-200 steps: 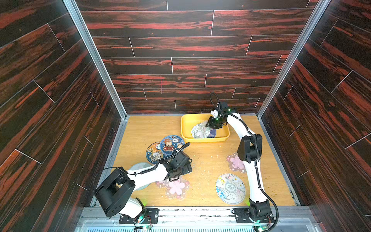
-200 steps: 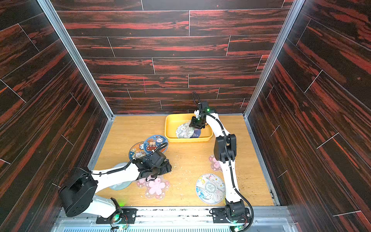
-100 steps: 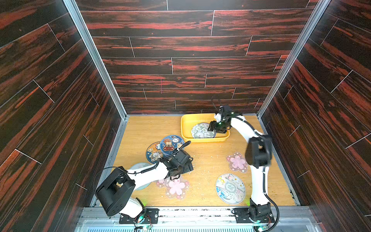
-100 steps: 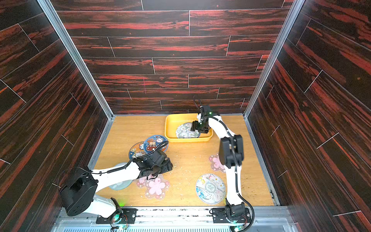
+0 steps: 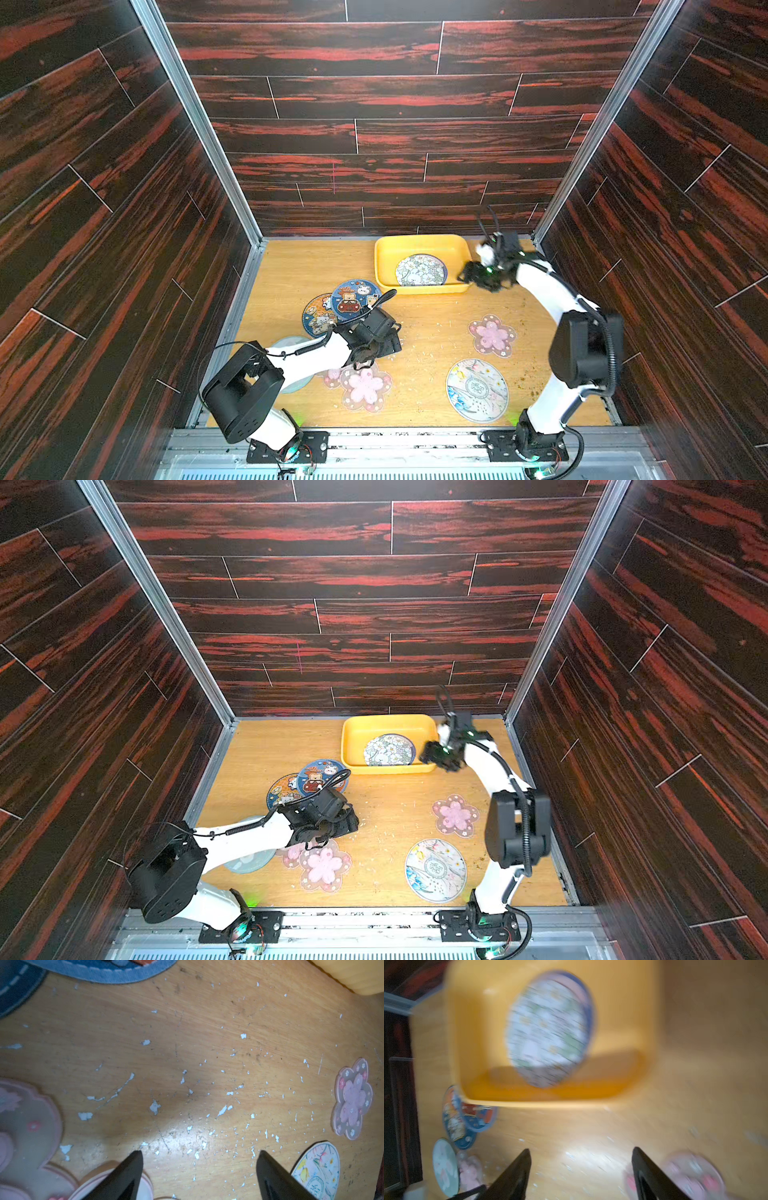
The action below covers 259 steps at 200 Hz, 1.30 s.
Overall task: Put the coasters into the storage box
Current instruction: Place the coaster in the storage box, then move the coaster to the center of the board.
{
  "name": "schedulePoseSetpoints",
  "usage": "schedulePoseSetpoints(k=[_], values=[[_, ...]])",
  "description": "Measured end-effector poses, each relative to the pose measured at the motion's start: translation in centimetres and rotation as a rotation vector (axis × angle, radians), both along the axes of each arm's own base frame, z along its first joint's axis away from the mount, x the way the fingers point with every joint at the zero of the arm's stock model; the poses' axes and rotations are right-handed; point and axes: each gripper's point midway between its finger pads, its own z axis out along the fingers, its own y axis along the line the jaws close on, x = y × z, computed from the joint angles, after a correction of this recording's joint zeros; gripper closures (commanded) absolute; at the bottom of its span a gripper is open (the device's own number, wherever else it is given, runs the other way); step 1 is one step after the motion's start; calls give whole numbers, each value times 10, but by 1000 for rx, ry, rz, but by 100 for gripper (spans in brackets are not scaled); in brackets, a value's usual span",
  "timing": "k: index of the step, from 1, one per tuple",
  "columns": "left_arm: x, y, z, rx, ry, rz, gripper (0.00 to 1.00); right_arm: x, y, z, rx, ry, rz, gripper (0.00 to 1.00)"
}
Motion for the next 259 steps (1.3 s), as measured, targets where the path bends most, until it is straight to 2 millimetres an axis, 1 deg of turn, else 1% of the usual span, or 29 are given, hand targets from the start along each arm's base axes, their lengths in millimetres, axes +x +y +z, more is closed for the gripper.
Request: schedulePoseSetpoints(k=[32, 56, 88, 116, 142, 189, 225, 259], values=[[0, -2, 1, -2, -1, -12, 10, -32, -50, -30, 1, 87, -139, 18], [0, -3, -2, 0, 8, -21, 9, -46, -83, -47, -29, 129, -227, 17], [1, -7, 1, -18, 2, -27, 9, -63, -111, -68, -77, 182, -303, 15], [3, -9, 3, -27, -4, -29, 8, -74, -129, -80, -94, 209, -354, 15], [3, -9, 3, -27, -4, -29, 8, -77, -131, -85, -96, 212, -361, 15], [4, -11, 4, -35, -13, -28, 7, -89, -124, -99, -75, 245, -350, 15], [6, -12, 6, -42, -20, -28, 7, -85, -118, -98, -49, 228, -336, 15], [7, -13, 7, -48, -26, -28, 7, -80, -104, -97, -32, 204, -296, 15]])
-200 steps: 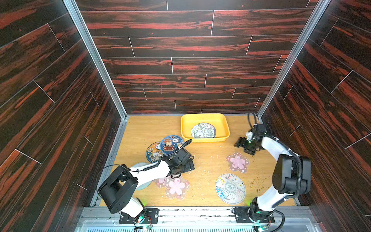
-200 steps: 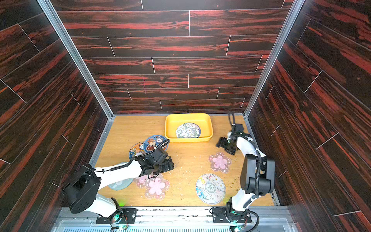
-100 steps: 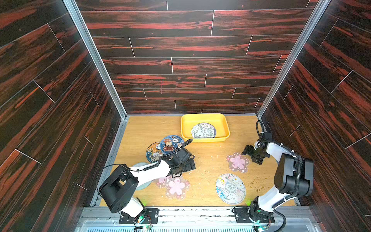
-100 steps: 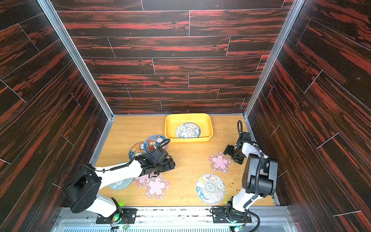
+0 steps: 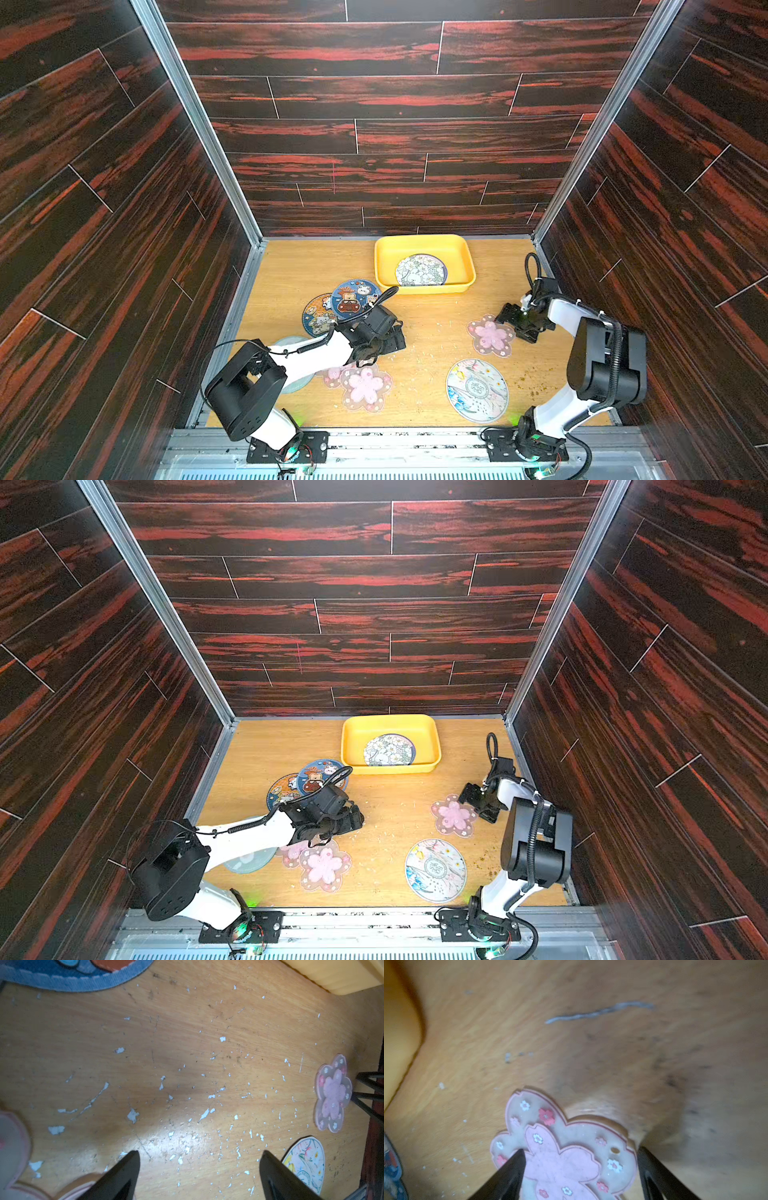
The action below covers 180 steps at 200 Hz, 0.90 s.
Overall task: Put the coasters into the storage box
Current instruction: Move the coaster to the center of the board.
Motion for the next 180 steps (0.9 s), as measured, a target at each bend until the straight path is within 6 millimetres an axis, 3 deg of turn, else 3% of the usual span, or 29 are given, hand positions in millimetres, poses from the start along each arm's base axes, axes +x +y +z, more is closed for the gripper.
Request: schedulePoseSetpoints(k=[33, 90, 112, 128, 180], values=[[2, -2, 2, -11, -9, 1, 7, 6, 28, 0, 24, -20, 68, 15], [4, -2, 3, -16, -14, 2, 7, 8, 102, 3, 104, -41, 194, 15], [4, -2, 3, -17, -14, 2, 7, 5, 119, 5, 117, -35, 224, 15], [4, -2, 3, -17, -14, 2, 7, 0, 121, 5, 113, -13, 231, 14], [4, -3, 0, -13, -8, 1, 6, -14, 102, 9, 18, 64, 218, 14]])
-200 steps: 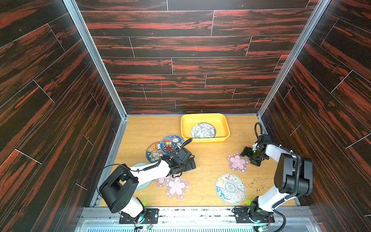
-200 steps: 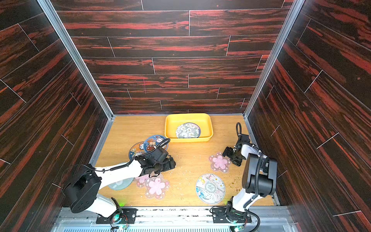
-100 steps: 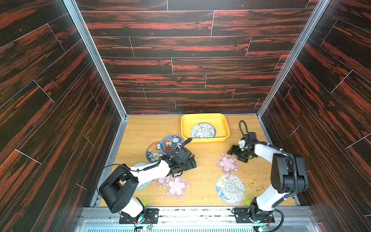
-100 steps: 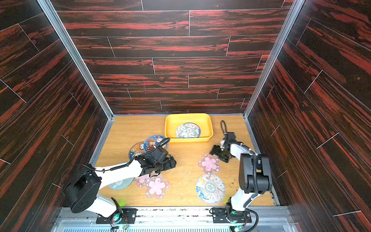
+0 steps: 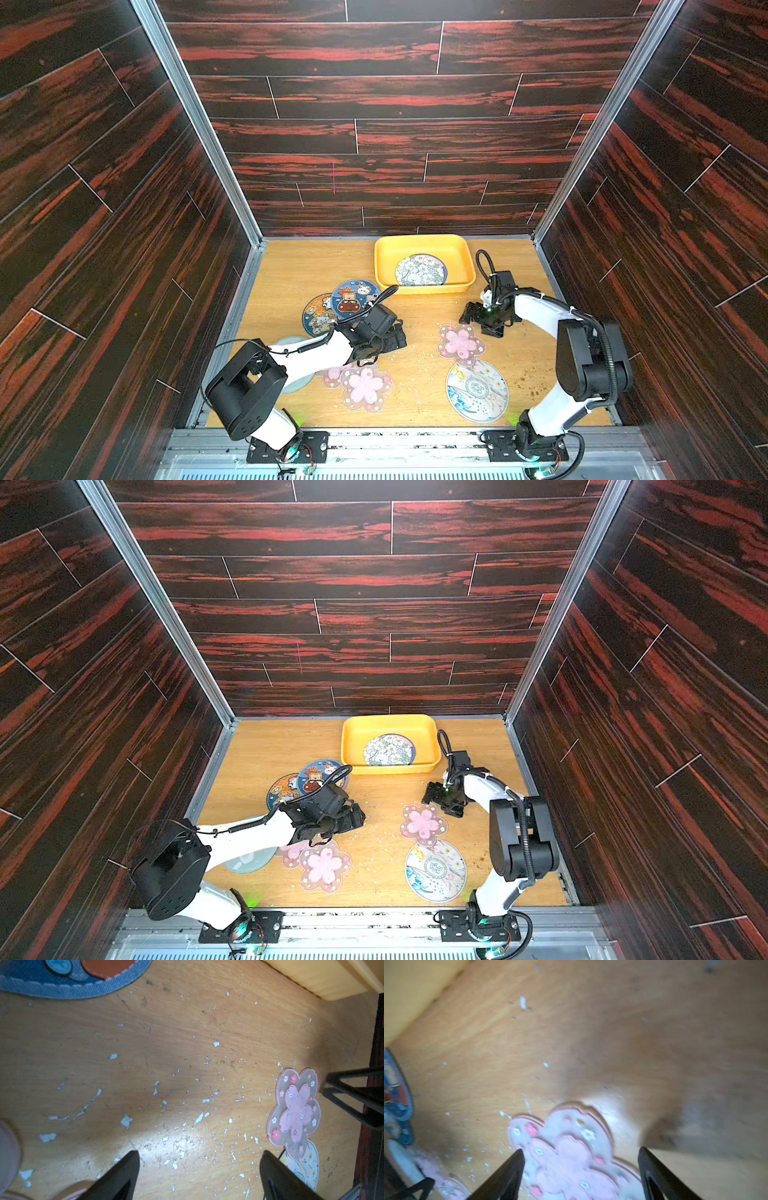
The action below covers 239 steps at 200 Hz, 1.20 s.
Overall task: Put the coasters into the storage box
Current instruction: Move the coaster to the center of the board.
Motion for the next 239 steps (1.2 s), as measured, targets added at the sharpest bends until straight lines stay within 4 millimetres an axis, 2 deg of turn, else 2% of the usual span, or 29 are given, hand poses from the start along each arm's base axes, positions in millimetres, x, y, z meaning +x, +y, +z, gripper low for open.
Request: schedulePoseSetpoints(k=[35, 58, 107, 149, 208, 239], values=[[0, 0, -2, 3, 4, 0, 6, -25, -6, -12, -17, 59, 3, 14], [0, 0, -2, 3, 3, 0, 6, -33, -6, -11, -12, 57, 3, 14], [0, -1, -2, -4, 5, -4, 6, -35, 3, -11, 9, 52, 17, 14], [0, -2, -1, -7, 3, -4, 6, -38, 37, -9, 62, 54, 65, 14], [1, -3, -1, -12, 0, -6, 6, -29, 105, -5, 129, 51, 180, 14], [2, -5, -4, -13, 1, -6, 8, -28, 123, -5, 149, 51, 213, 14]])
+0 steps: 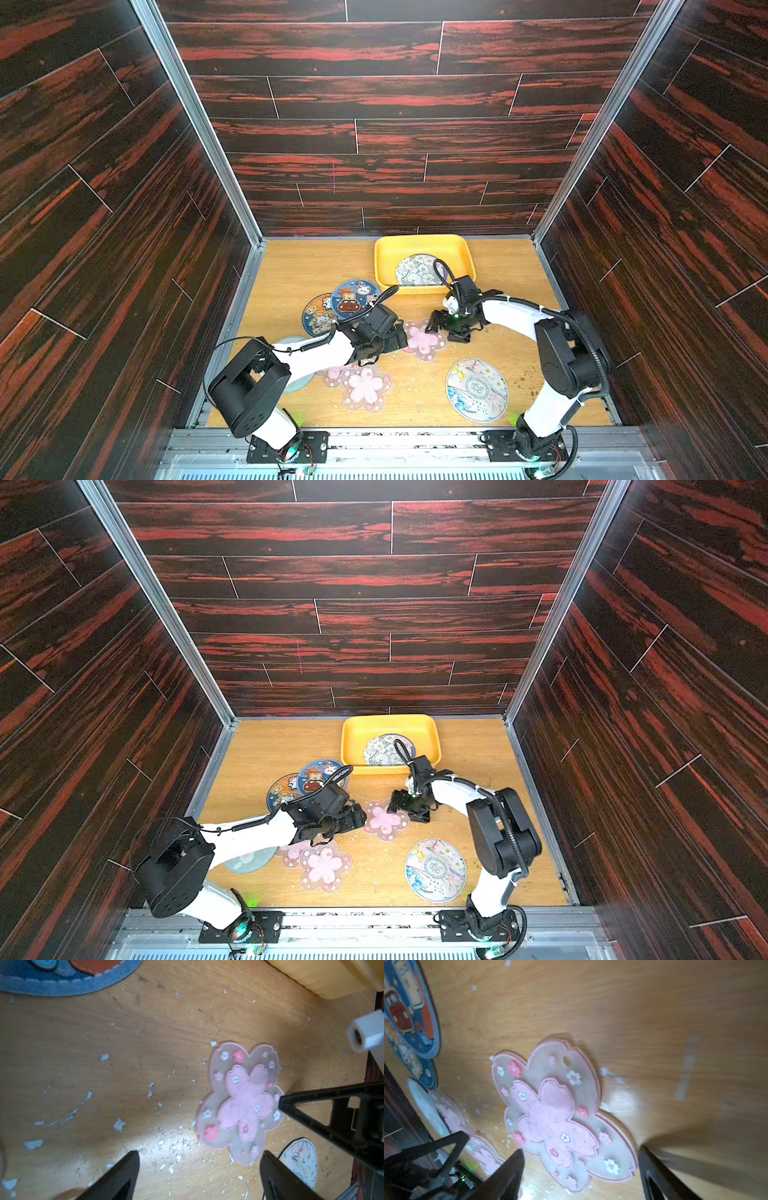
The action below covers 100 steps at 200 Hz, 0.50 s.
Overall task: Put the coasters into the storage box
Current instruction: Move the coaster to the center of the board.
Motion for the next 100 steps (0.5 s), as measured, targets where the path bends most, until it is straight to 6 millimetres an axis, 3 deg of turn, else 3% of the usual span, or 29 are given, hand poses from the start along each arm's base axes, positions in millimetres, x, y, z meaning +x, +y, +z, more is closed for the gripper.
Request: schedulePoseSetpoints(k=[58, 100], values=[[1, -3, -25, 36, 41, -12, 21, 0, 3, -2, 1, 6, 5, 24], [14, -19, -25, 27, 29, -37, 29, 0, 2, -3, -5, 5, 5, 28]])
